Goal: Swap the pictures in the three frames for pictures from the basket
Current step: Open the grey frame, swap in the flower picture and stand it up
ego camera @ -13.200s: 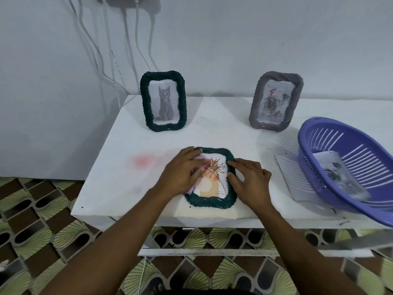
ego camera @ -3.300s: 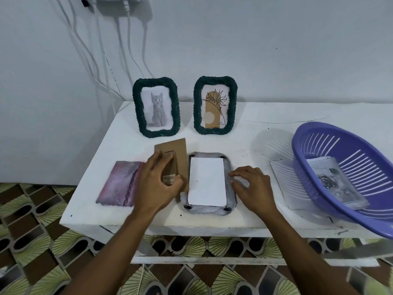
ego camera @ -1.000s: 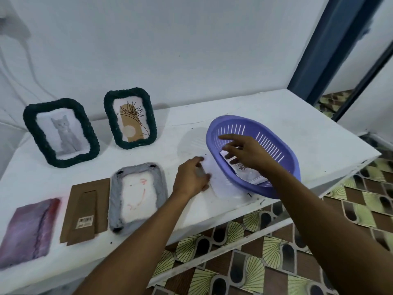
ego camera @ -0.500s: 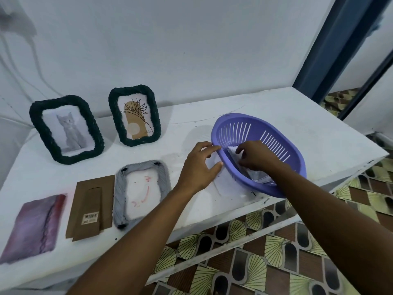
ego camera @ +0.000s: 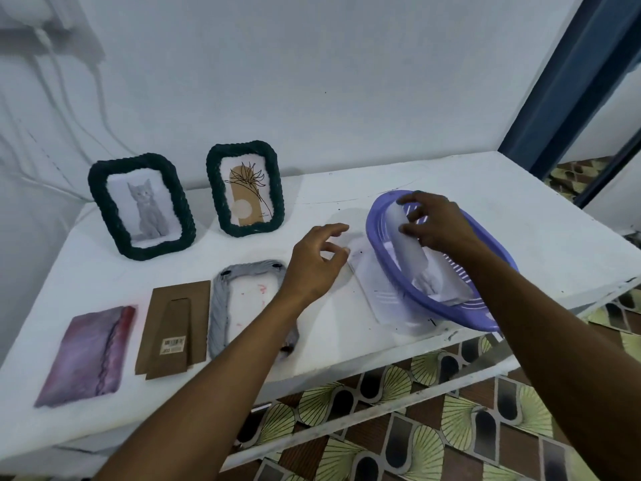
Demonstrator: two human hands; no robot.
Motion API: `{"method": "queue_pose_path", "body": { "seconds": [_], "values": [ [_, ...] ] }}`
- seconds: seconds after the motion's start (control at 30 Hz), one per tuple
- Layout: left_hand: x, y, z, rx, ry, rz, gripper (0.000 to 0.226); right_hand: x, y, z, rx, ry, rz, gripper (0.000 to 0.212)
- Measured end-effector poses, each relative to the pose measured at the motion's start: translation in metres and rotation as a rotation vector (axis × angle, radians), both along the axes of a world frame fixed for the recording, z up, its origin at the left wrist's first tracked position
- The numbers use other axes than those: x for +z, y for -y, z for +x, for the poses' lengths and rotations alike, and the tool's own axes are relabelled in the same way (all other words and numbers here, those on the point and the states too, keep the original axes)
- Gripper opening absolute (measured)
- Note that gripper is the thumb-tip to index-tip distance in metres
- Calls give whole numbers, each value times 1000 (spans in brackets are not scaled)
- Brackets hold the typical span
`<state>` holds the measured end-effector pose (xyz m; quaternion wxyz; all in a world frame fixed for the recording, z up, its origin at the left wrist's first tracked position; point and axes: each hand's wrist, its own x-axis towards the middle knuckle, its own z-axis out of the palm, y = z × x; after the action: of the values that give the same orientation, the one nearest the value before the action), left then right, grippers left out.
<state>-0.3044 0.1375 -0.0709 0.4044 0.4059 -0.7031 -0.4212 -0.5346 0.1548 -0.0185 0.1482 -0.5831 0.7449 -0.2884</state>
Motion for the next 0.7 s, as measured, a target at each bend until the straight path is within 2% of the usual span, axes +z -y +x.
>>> {"method": "queue_pose_path", "body": {
  "seconds": [0.07,0.17,0.27,0.33,0.4,0.47,0.6,0.7],
  "values": [
    [7,1,12,9,-20,85,41,18,-1,24,45,37,-141,38],
    [15,0,32,-68,-182,270,49,37,-6,70,165,279,-244,34],
    [15,-2,59,-22,-425,365,46,27,-8,110,248,561,-226,26],
    [9,-3,81,102,-485,395,36,7,-9,129,221,660,-172,23],
    [3,-7,104,243,-337,337,28,-16,-8,145,195,668,-99,22],
    [-2,-15,125,284,-162,267,24,-37,-8,159,201,631,-37,20],
    [-15,-28,154,265,241,73,27,-69,-10,179,258,342,-52,16],
    [-28,-28,167,273,502,-59,30,-91,-13,190,326,120,-45,21]
  ]
}}
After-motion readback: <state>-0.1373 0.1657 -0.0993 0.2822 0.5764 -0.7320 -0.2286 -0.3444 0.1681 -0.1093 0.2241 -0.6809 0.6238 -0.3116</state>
